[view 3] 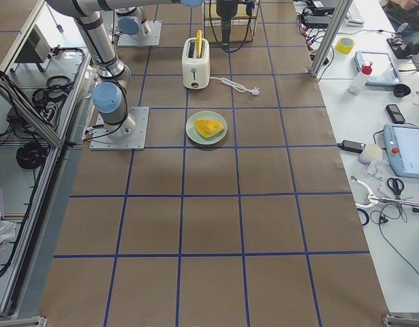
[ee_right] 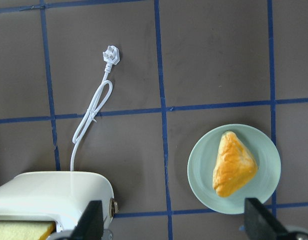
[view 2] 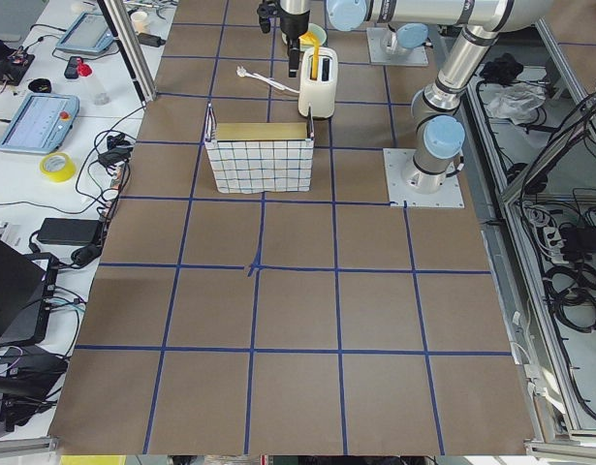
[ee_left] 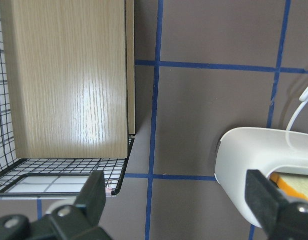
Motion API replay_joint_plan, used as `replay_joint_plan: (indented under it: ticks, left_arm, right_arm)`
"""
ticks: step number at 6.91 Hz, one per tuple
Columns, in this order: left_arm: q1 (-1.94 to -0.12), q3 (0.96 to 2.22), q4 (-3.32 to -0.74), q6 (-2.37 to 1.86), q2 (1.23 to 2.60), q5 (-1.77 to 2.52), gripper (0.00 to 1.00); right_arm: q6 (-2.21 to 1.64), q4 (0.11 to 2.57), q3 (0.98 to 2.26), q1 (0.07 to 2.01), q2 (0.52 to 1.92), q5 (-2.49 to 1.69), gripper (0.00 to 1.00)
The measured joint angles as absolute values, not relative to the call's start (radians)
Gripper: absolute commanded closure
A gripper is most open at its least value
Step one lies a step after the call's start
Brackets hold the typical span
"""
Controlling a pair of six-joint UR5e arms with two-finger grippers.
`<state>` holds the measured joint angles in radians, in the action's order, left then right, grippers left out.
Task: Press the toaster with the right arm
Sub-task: 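Lower the right gripper from above toward the plate beside the toaster, then swing the right gripper toward the lever on the toaster's side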
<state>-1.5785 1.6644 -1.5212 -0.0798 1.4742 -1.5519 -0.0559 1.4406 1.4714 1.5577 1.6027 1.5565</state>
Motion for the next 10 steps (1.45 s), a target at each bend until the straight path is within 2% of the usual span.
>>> replay_joint_plan:
  ticks: [1, 2, 3, 6, 10]
  left_arm:
    - [-1.578, 1.664, -1.521, -0.080, 1.474, -1.552, 0.00]
    - [-1.578, 1.664, -1.521, -0.080, 1.474, -1.552, 0.00]
    - [-1.578, 1.664, -1.520, -0.080, 1.474, -1.552, 0.00]
    - [-1.578, 1.664, -1.521, -0.080, 1.474, -1.552, 0.00]
    - [-1.578, 1.664, -1.521, -0.080, 1.474, -1.552, 0.00]
  right_arm:
    - [-0.074, 1.380, 1.485, 1.557, 1.634, 1.563, 0.43]
    - [-0.107, 1.318, 1.509, 1.557, 1.675, 1.574, 0.84]
    - [-0.136, 1.258, 1.540, 1.557, 1.715, 1.581, 1.00]
    - [-0.153, 1.168, 1.654, 1.554, 1.793, 1.554, 1.00]
    - [-0.106, 1.509, 1.860, 1.547, 1.823, 1.458, 1.00]
